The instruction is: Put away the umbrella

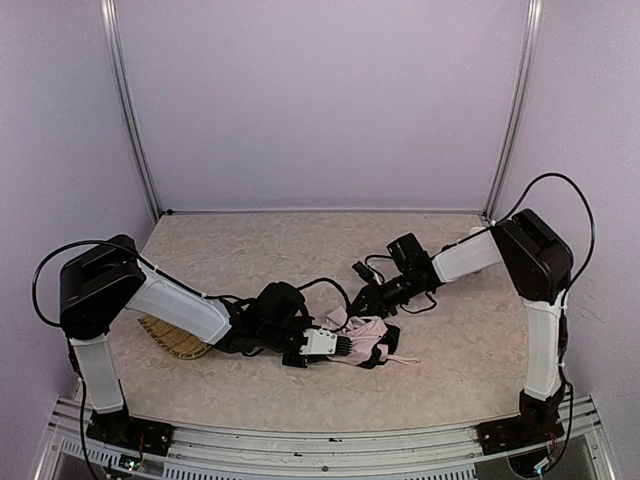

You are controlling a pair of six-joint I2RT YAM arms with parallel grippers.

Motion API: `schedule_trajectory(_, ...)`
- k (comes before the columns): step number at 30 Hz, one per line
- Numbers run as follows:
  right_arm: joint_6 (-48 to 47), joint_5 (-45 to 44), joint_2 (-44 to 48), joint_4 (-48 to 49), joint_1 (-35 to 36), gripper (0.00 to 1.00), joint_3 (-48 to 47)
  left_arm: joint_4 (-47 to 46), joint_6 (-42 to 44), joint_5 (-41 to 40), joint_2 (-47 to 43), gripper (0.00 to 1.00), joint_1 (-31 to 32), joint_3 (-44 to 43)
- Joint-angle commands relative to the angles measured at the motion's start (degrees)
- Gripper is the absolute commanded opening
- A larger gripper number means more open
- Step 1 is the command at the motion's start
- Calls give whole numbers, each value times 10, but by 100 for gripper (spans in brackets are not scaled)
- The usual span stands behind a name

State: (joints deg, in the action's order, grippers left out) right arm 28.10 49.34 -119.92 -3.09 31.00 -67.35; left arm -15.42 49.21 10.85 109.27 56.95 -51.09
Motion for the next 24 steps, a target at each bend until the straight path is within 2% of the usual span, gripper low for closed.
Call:
schedule_trajectory(1,2,8,-19,-5,-4,3,-36,114,1,10,34,0,11,14)
schedule_trajectory(2,0,11,-11,-4,-7,0,-37,120,2,12,33,0,11,14)
schedule_trajectory(9,-48,7,44,-9,-32,0,-74,136,4,37,34,0,11,12)
schedule_trajectory(15,-79,-35,42,-27,-46,0,-141,156,6,51,37,0,12,4)
schedule_trajectory(20,-83,-40,44,-22,-53,0,-149,162,0,48,39,0,12,0)
schedule_trajectory(24,-118,-87,57,-80,-53,2,-146,162,-7,44,39,0,12,2)
